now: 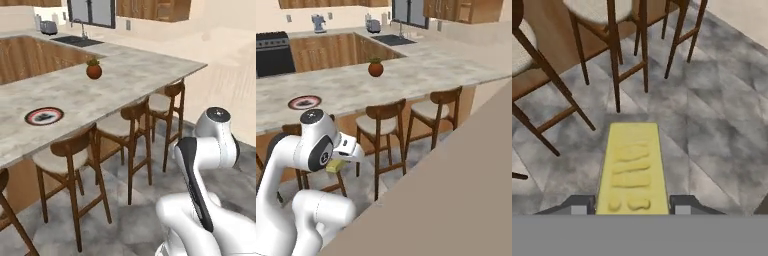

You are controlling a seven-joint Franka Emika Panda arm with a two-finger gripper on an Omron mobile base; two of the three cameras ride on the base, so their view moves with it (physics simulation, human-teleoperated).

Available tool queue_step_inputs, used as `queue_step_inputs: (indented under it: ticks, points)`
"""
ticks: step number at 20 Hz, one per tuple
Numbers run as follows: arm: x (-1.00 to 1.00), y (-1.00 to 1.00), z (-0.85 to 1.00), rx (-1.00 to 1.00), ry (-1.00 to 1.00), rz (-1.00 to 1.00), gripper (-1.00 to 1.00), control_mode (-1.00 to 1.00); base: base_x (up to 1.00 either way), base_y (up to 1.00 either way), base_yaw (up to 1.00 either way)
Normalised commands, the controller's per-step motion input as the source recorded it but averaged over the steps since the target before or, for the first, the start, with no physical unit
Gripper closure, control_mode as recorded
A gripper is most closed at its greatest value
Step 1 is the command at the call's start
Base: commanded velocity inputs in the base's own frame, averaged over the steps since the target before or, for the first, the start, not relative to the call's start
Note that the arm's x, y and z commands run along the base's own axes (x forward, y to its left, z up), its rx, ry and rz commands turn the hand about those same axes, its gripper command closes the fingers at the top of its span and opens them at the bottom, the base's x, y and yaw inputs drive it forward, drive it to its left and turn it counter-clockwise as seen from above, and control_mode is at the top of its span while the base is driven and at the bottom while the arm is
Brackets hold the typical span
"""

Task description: Retrieve the butter from the fridge and place it on a plate on the dining table. Then retrieve the butter knife by the fridge and place it near the plate.

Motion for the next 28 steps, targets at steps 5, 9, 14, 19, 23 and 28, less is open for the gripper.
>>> queue_step_inputs:
  ticks: [5,9,14,19,23,28]
  points:
    - [0.0,0.0,0.0,0.0,0.0,0.0,1.0,1.0,0.33,-0.89,0.72]
    - [0.0,0.0,0.0,0.0,0.0,0.0,1.0,1.0,0.28,-0.8,0.71]
    - [0.0,0.0,0.0,0.0,0.0,0.0,1.0,1.0,0.46,-0.65,0.66]
    - [0.0,0.0,0.0,0.0,0.0,0.0,1.0,1.0,0.5,-0.32,0.59]
    - [0.0,0.0,0.0,0.0,0.0,0.0,1.0,1.0,0.54,-0.06,0.22]
    - [0.0,0.0,0.0,0.0,0.0,0.0,1.0,1.0,0.79,-0.19,0.07]
